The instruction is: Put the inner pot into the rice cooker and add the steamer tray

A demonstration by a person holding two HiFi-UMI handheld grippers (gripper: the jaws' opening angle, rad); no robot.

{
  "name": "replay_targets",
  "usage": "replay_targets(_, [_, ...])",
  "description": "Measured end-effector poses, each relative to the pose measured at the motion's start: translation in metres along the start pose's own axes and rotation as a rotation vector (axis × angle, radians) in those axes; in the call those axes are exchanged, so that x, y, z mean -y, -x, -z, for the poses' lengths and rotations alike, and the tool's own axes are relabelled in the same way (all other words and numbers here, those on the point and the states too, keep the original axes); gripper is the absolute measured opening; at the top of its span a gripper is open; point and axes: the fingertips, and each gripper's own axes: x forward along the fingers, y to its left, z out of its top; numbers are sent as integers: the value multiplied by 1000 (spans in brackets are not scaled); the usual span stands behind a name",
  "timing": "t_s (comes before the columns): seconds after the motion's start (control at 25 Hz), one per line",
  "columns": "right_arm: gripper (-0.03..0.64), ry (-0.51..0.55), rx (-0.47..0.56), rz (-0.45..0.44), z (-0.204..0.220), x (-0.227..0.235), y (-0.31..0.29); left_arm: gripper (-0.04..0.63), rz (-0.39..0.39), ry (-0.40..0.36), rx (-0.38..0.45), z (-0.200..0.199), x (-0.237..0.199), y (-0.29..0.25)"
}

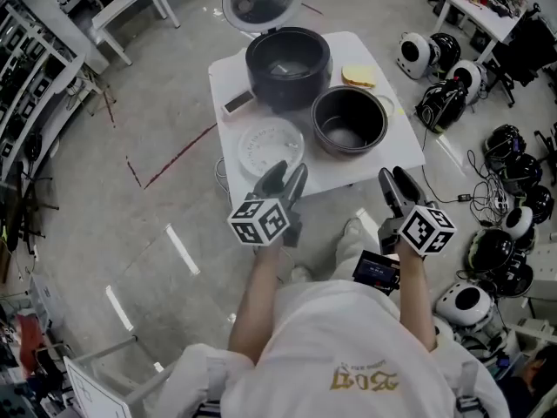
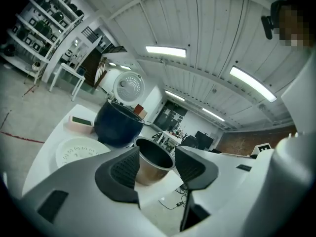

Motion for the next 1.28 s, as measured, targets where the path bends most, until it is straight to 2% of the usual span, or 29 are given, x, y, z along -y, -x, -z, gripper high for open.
replay_targets(0.32, [193, -36, -84, -50, -22, 74, -55, 216, -65, 16, -50, 9, -5, -92])
replay_targets(0.68, [193, -64, -225, -123, -33, 135, -125, 205, -226, 66, -62, 15, -43, -154])
replay_targets(1.0, [189, -51, -402, -166, -11, 168, -161, 202, -352, 77, -95, 36, -66, -174])
replay_targets(1.28, [181, -32, -480, -184, 7, 172, -188, 195, -415, 108, -118, 47, -78, -179])
